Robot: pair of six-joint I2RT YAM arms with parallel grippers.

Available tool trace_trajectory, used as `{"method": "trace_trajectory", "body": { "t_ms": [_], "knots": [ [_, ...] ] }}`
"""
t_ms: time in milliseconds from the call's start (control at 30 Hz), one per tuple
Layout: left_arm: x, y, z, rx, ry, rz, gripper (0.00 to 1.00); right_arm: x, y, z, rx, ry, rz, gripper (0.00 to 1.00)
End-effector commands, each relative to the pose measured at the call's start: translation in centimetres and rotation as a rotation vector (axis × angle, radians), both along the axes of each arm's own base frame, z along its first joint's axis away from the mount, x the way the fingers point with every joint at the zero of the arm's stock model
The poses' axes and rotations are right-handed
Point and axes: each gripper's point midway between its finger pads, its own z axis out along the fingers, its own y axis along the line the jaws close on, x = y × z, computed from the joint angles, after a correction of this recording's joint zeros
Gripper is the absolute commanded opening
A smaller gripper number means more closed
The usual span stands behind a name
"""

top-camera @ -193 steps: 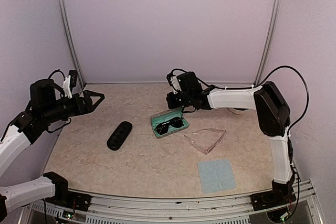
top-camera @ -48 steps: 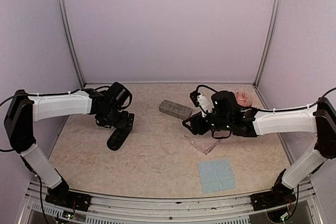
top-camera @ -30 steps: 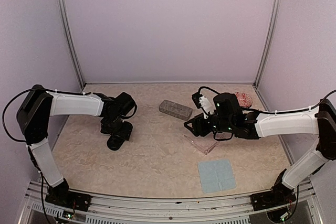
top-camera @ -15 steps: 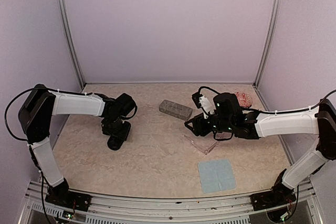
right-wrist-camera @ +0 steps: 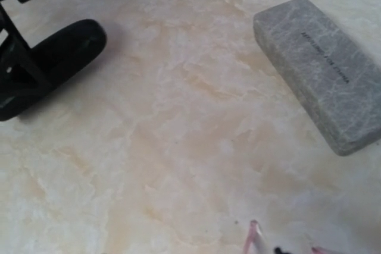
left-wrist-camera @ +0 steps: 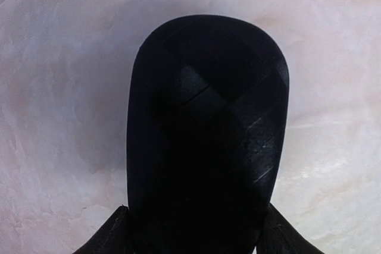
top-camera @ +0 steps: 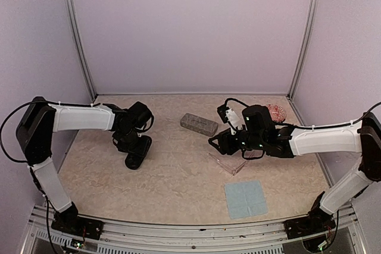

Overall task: Organize the sunglasses
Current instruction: Pick up the sunglasses case from the center of the board, then open the sunglasses case and the sunglasses case.

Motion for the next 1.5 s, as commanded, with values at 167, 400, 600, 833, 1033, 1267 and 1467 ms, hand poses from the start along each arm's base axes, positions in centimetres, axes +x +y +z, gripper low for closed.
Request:
{"method": "trace_trajectory", "body": {
  "t_ms": [167,400,600,833,1033,1267,1467],
  "knots": [
    [-0.6,-8.8,10.6,-0.564,-0.177,-0.16,0.0,-2.4,1.3,4.4,0.246,0.012,0.081,0.63],
    [-3.6,-12.9,17.6,-0.935,-0.27,-0.294,0.0,-5.0,2.8,7.6,0.494,0.066,0.188,0.65],
    [-5.8,-13.6,20.3,-1.084,-0.325,-0.339,0.0,-7.0,4.8,9.7,0.585,0.047,0.249,0.66],
    [-8.1,-14.3,22.4,-1.208,-0.365,-0.401,0.0,-8.5,7.3,11.3,0.63,0.05,0.327,0.67],
    [-9.1,-14.4,23.5,-1.248,-0.391,-0.427,0.0,-9.1,9.3,12.1,0.612,0.021,0.344,0.67],
    [-9.7,-14.4,23.8,-1.263,-0.396,-0.441,0.0,-9.5,10.9,12.1,0.609,0.03,0.365,0.67],
    [-10.1,-14.4,23.8,-1.271,-0.399,-0.445,0.0,-9.5,11.9,11.7,0.6,0.039,0.367,0.67]
  ]
}}
